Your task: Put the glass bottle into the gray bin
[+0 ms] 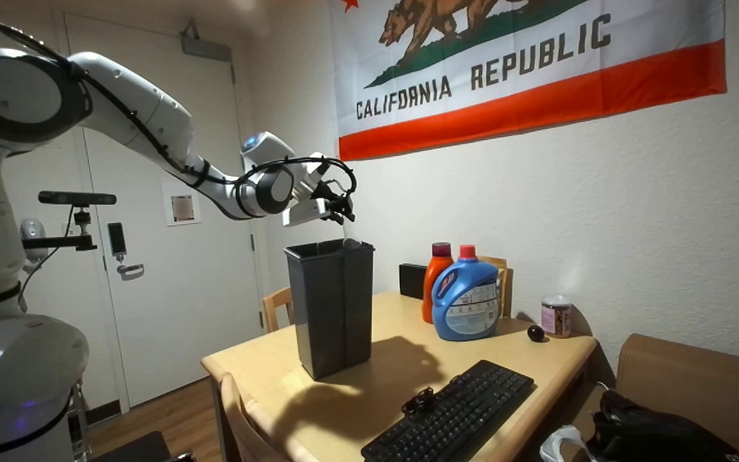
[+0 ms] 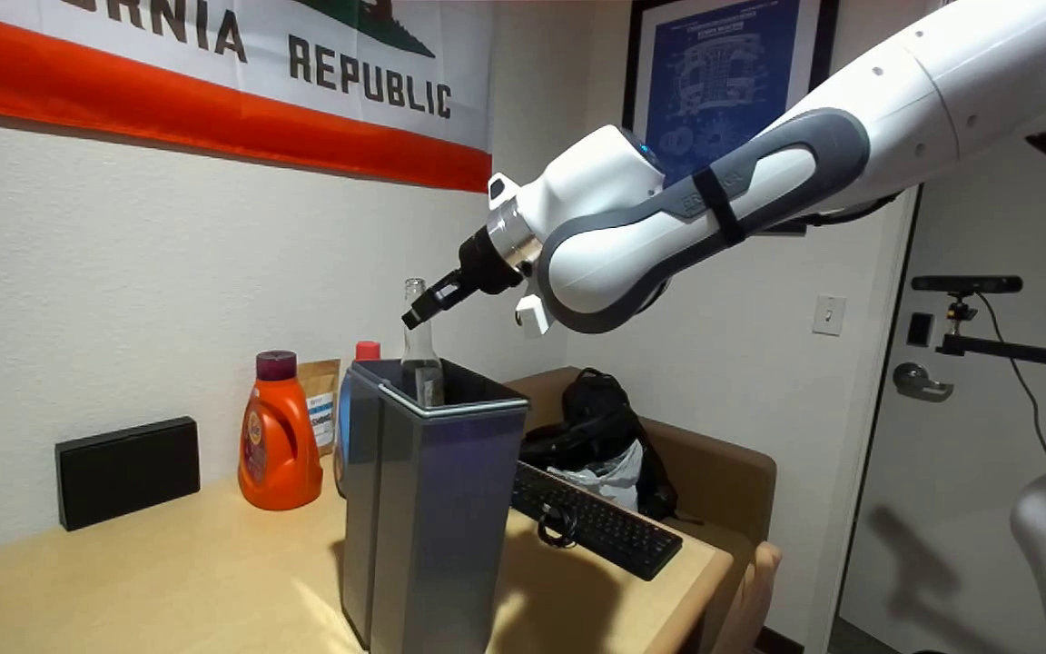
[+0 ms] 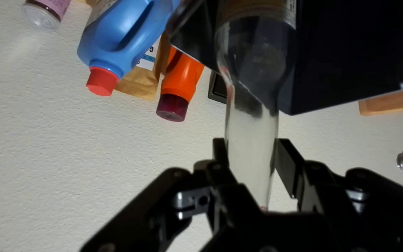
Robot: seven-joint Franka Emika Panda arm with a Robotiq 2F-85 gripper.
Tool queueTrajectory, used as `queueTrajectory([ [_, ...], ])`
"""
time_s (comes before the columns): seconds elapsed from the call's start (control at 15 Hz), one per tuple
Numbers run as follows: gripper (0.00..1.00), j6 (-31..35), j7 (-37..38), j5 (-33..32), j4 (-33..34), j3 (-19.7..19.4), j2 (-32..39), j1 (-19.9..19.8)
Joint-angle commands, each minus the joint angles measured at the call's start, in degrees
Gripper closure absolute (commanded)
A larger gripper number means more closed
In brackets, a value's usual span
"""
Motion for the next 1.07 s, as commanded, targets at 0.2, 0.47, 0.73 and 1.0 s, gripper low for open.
queueTrajectory([
  [0.2,0.85,-4.5,2.8,-5.2,2.5,0.9,0.7,-1.0],
  [0.47,0.85,-3.2,1.4,-3.1,2.4,2.2,0.8,1.0],
  [0.73,0.85,-3.3,0.5,-0.3,2.0,2.8,1.6,2.9],
  [1.0,0.85,-3.4,0.5,1.0,2.2,2.4,2.6,3.4],
])
